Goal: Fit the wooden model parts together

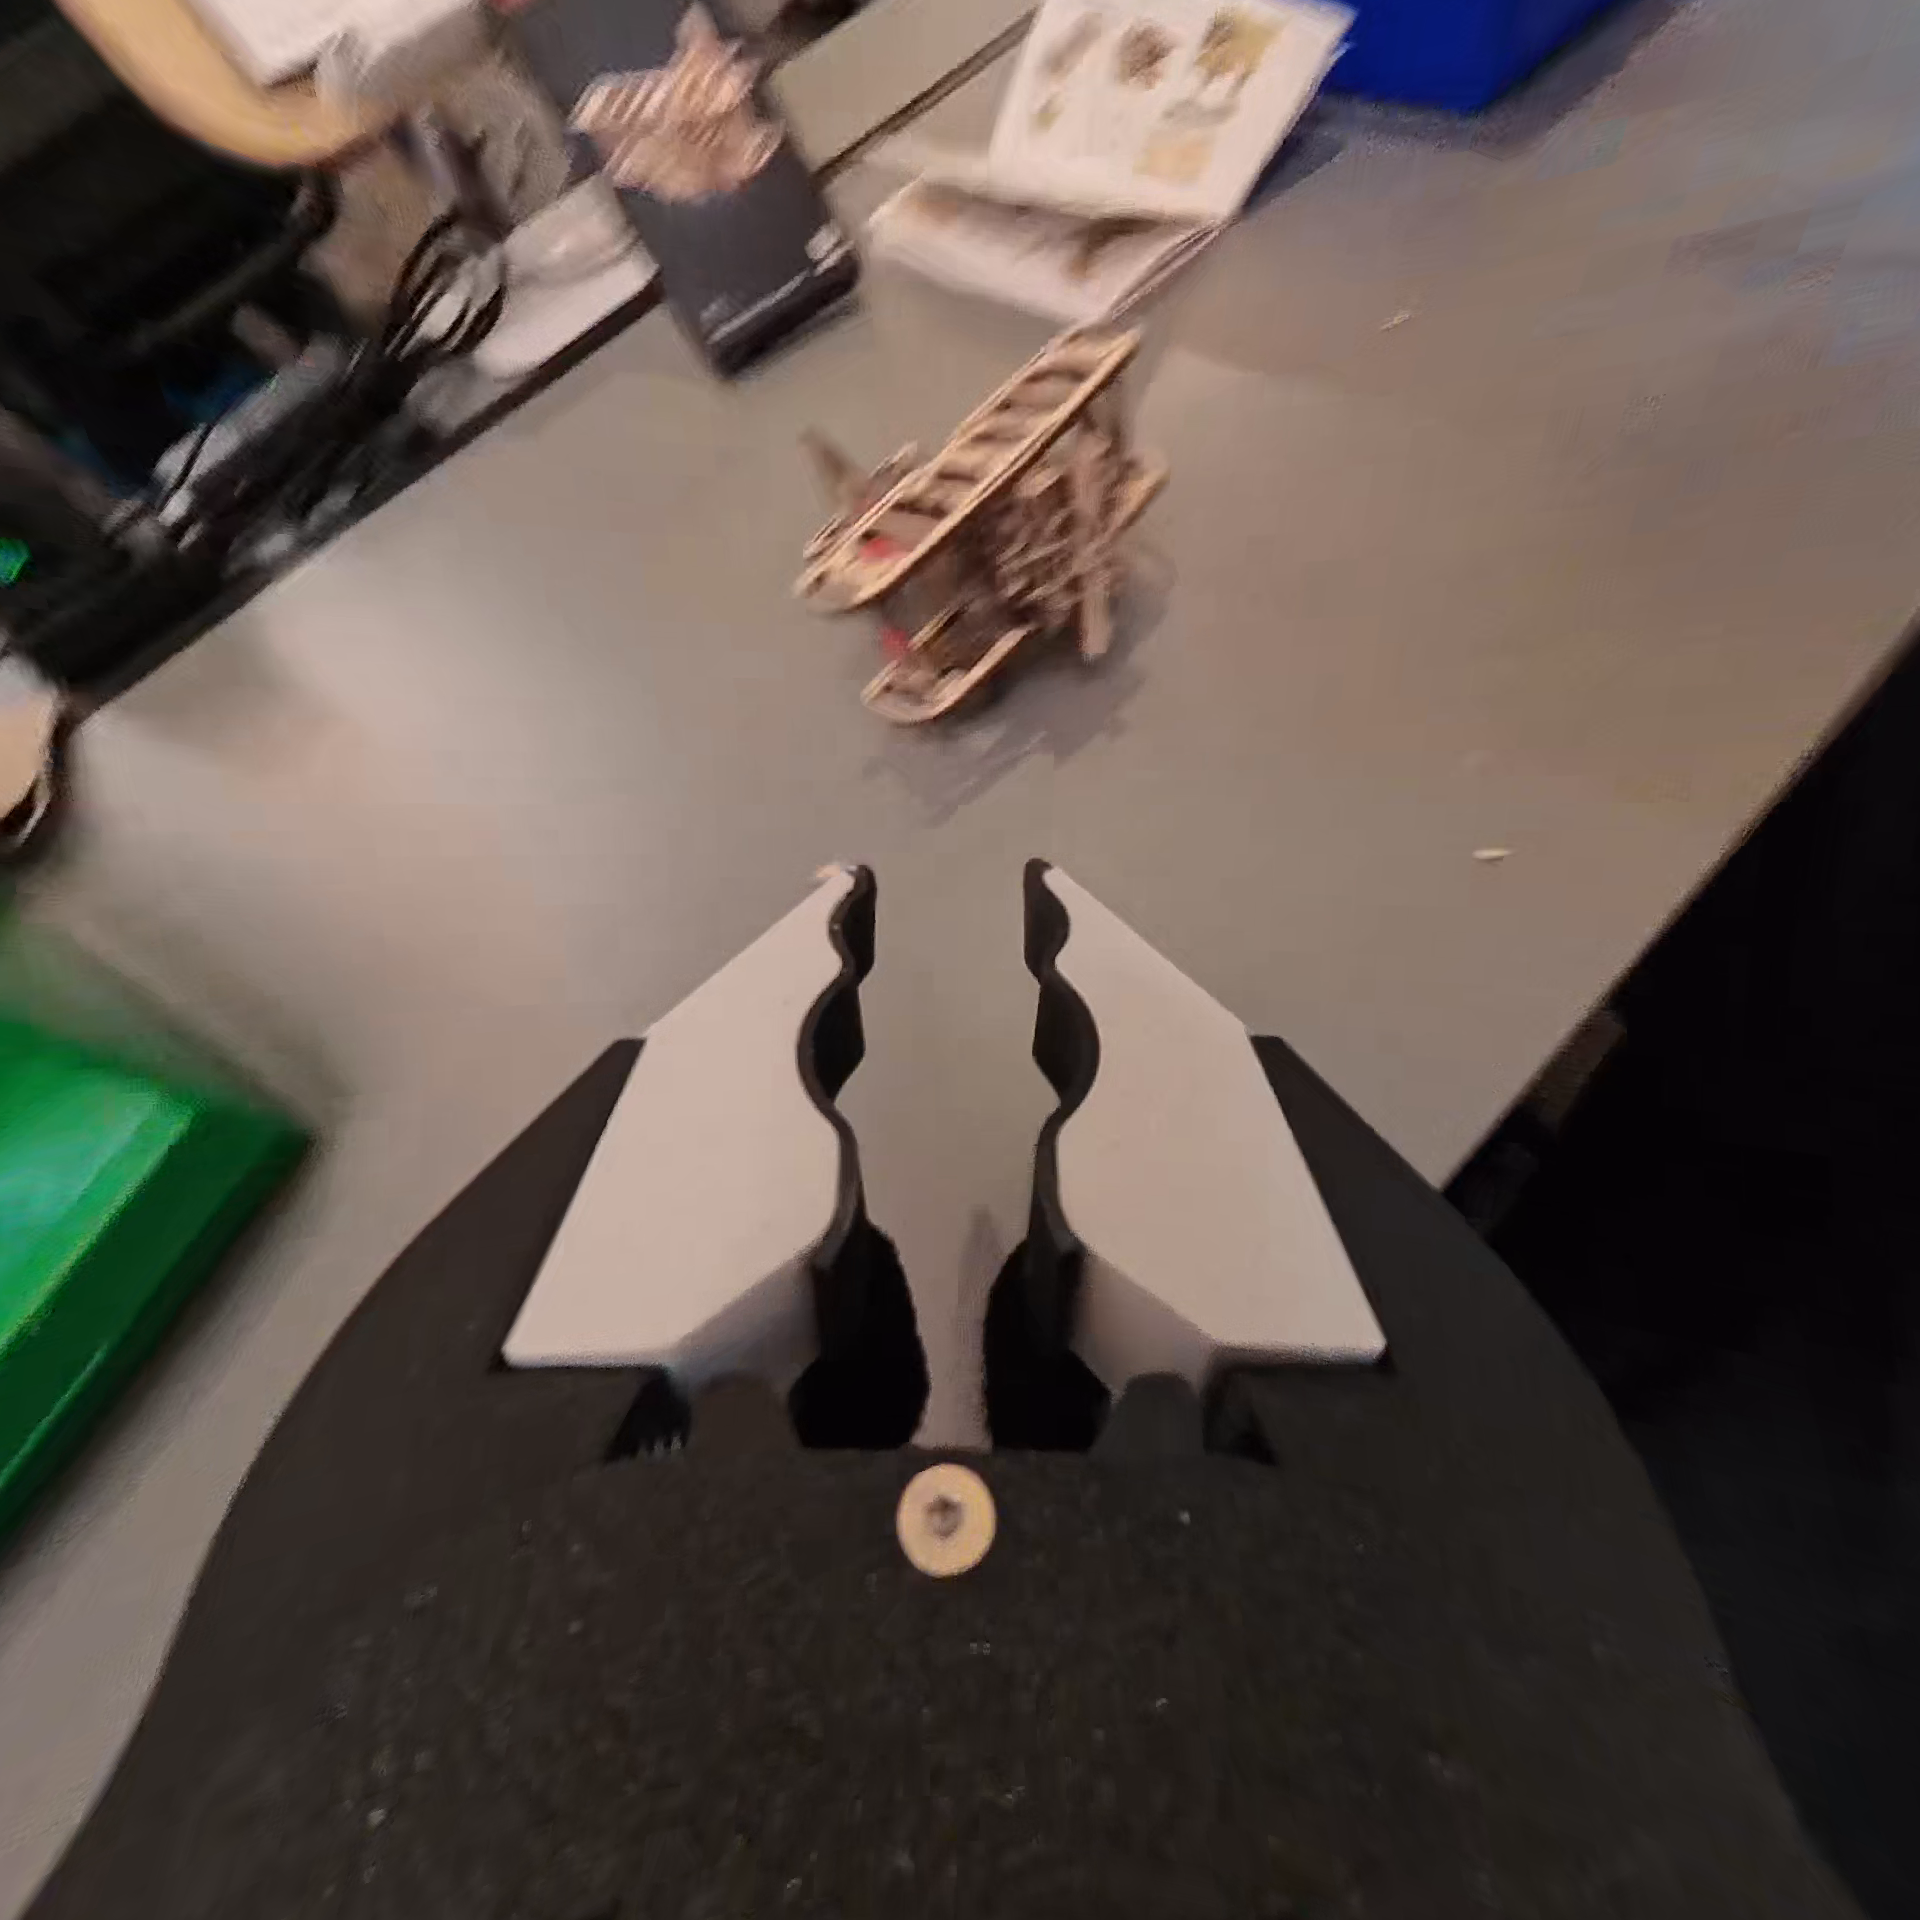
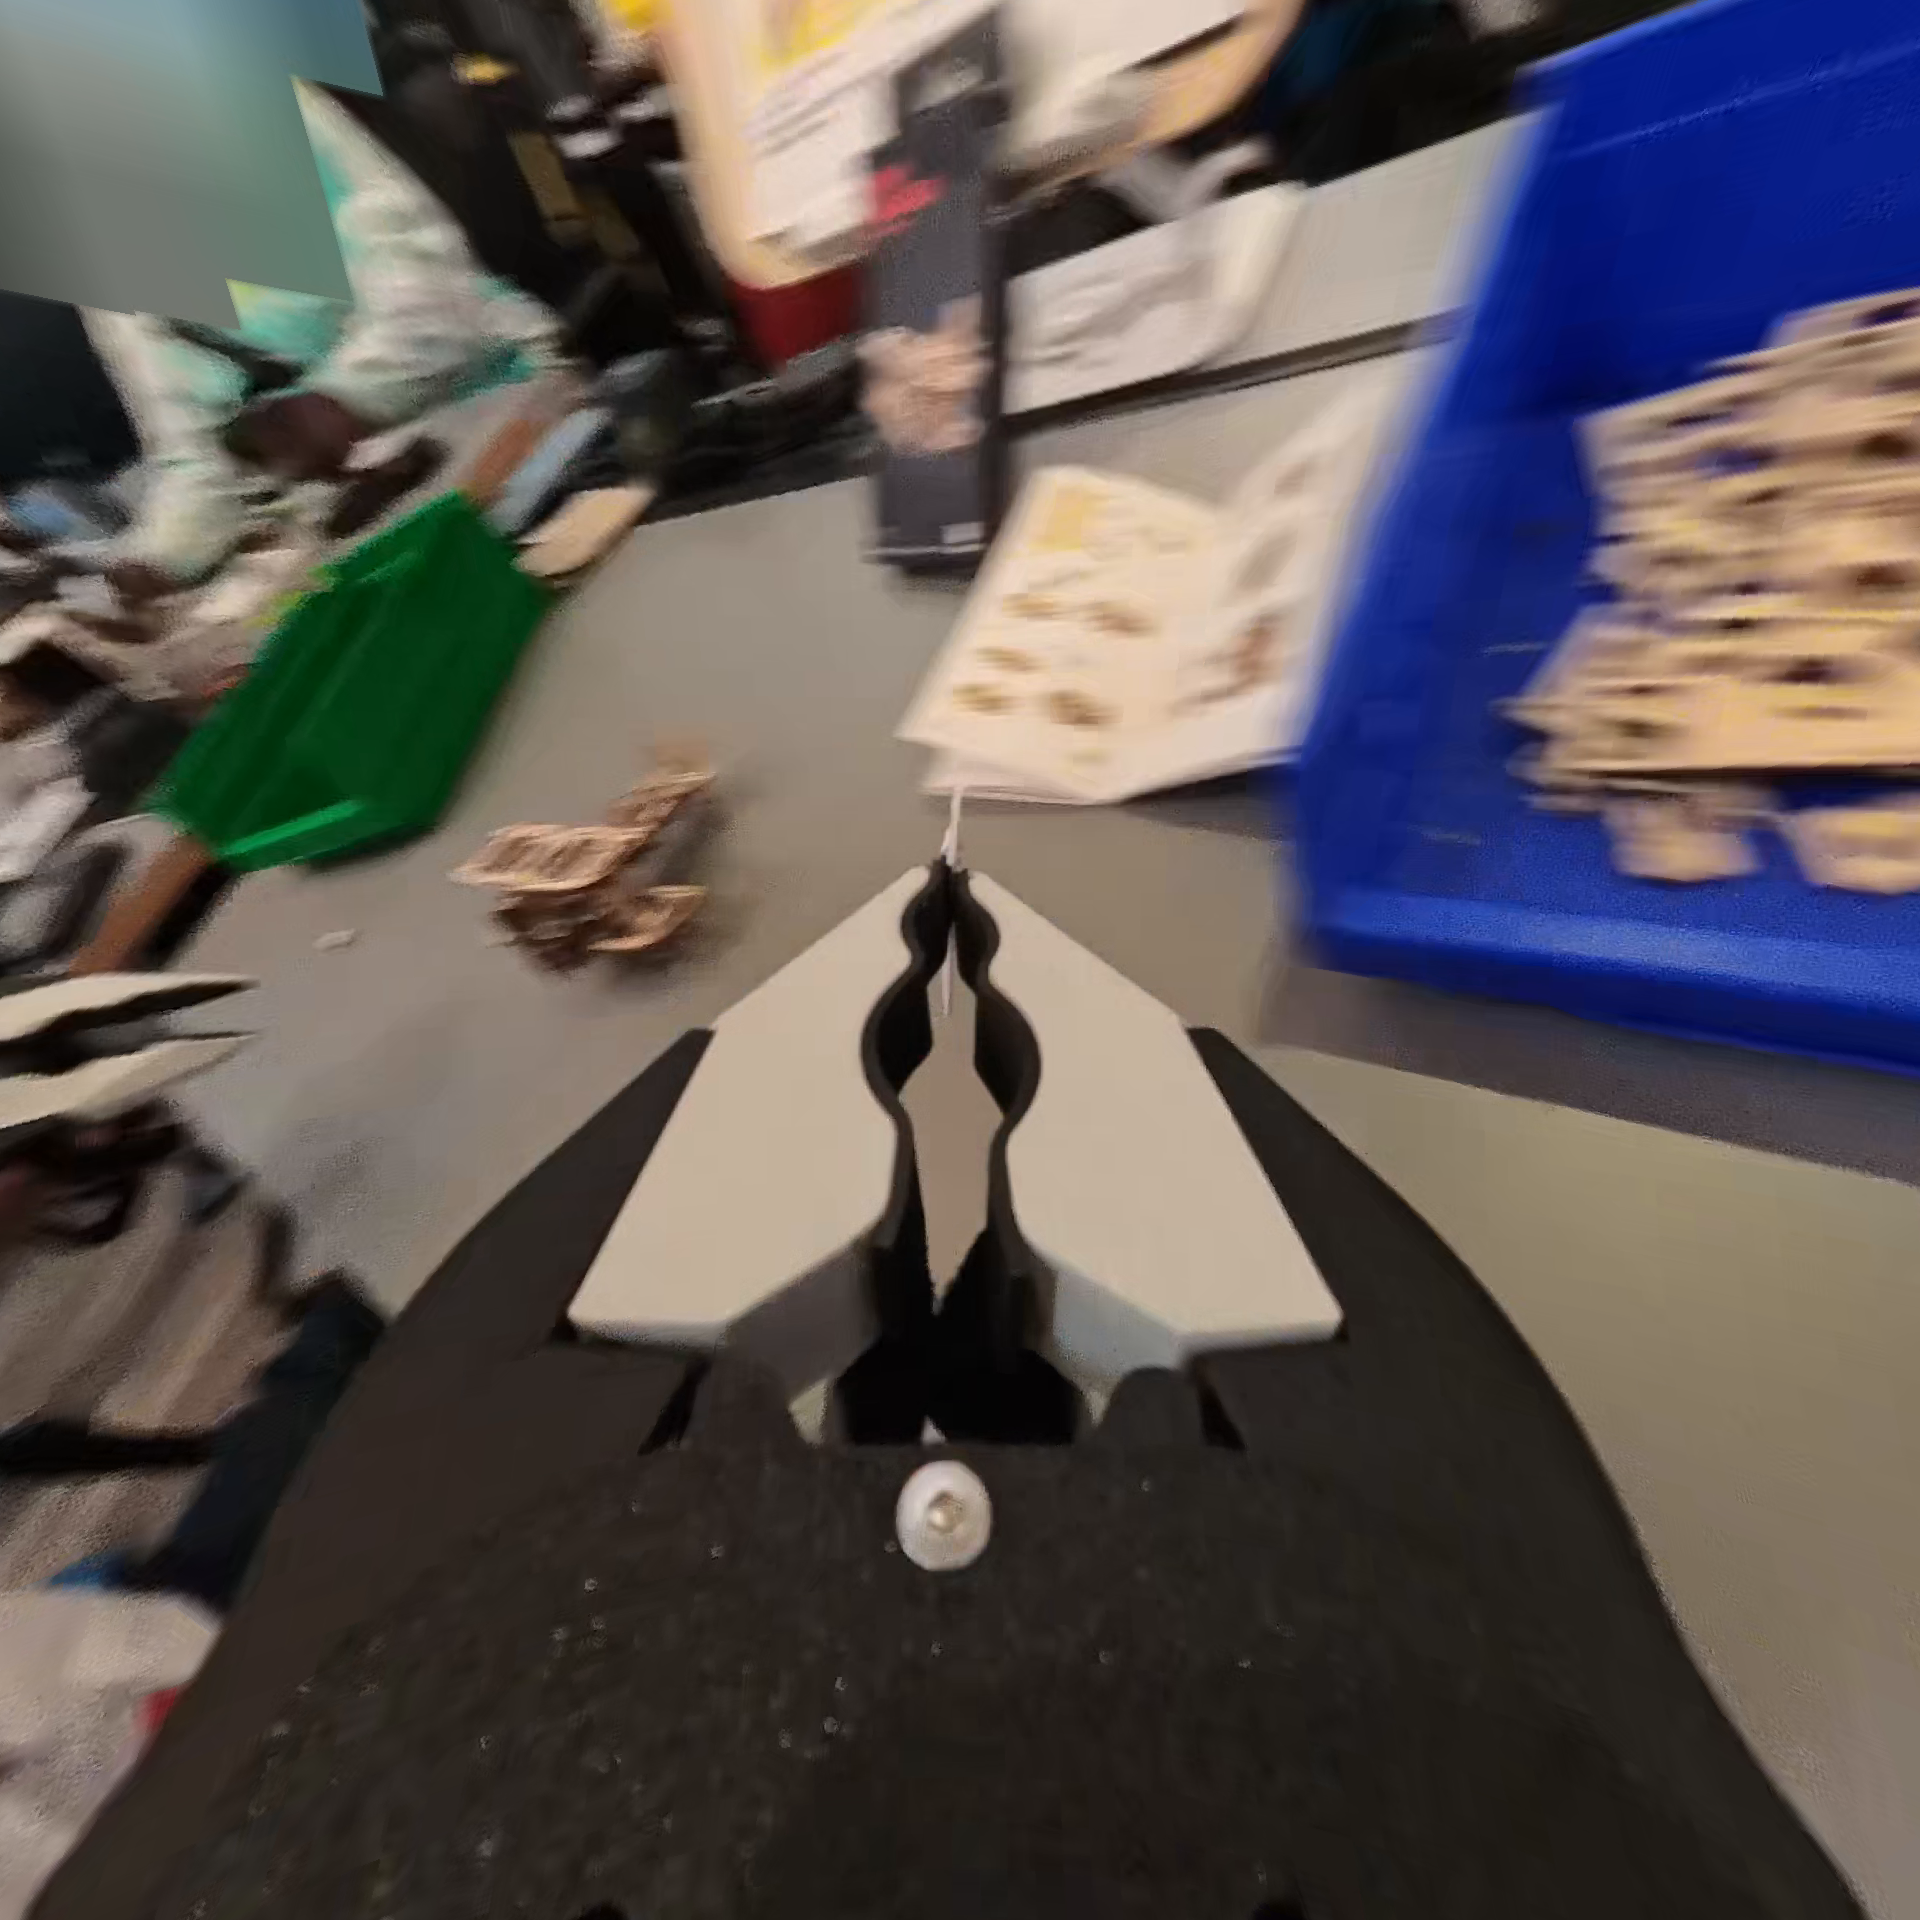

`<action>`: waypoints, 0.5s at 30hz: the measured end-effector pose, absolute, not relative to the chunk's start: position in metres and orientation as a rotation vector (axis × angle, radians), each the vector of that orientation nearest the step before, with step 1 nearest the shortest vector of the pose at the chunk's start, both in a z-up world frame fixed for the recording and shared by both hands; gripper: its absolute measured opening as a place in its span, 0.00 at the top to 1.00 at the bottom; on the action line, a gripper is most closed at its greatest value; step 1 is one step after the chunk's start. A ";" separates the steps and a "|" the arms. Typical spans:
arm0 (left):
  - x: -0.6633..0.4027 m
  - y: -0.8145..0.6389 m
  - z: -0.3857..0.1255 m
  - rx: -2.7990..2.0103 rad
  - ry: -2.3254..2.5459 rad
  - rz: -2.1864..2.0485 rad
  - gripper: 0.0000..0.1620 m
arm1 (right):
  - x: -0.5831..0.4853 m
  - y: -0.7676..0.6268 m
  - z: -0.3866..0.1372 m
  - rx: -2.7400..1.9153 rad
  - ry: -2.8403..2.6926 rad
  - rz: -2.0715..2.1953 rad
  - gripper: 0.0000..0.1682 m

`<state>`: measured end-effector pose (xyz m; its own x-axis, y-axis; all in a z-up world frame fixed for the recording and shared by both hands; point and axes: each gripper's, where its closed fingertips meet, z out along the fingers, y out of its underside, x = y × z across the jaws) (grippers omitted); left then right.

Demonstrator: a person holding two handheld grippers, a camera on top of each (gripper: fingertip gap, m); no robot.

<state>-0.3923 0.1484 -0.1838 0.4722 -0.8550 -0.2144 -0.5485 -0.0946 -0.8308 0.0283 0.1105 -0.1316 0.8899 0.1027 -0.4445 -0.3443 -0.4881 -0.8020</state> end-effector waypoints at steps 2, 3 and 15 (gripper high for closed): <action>-0.421 0.172 -0.195 -1.881 1.103 -0.320 0.83 | 0.090 0.091 -0.155 -2.146 0.281 0.385 1.00; -0.438 0.182 -0.200 -1.933 1.057 -0.279 0.83 | 0.115 0.078 -0.171 -2.231 0.318 0.318 1.00; -0.554 0.220 -0.215 -2.175 0.683 -0.236 0.81 | 0.270 0.004 -0.212 -1.981 0.783 0.367 1.00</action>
<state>-0.5538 0.2197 -0.2153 0.8349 -0.5468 -0.0618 -0.3925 -0.5130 -0.7633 0.2702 0.0037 -0.2120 0.7509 -0.3758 -0.5430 -0.6577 -0.3525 -0.6657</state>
